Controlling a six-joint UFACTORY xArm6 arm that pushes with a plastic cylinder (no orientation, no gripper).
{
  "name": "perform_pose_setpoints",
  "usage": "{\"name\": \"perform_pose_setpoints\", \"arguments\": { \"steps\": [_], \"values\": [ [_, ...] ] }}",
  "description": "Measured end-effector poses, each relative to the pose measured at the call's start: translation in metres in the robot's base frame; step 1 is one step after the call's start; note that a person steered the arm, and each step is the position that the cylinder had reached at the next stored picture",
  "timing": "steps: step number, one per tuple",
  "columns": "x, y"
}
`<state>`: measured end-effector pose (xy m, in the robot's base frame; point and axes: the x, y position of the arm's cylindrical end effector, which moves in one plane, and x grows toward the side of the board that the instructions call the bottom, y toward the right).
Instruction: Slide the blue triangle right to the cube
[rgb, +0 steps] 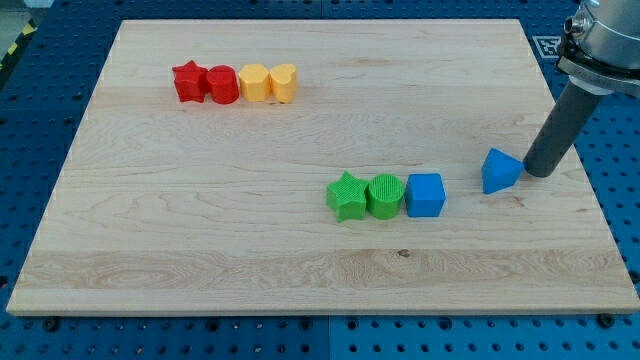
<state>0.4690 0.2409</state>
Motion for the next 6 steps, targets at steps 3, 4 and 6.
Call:
{"name": "perform_pose_setpoints", "arguments": {
  "steps": [3, 4, 6],
  "values": [
    [0.012, -0.013],
    [0.014, -0.018],
    [0.010, -0.023]
  ]
}}
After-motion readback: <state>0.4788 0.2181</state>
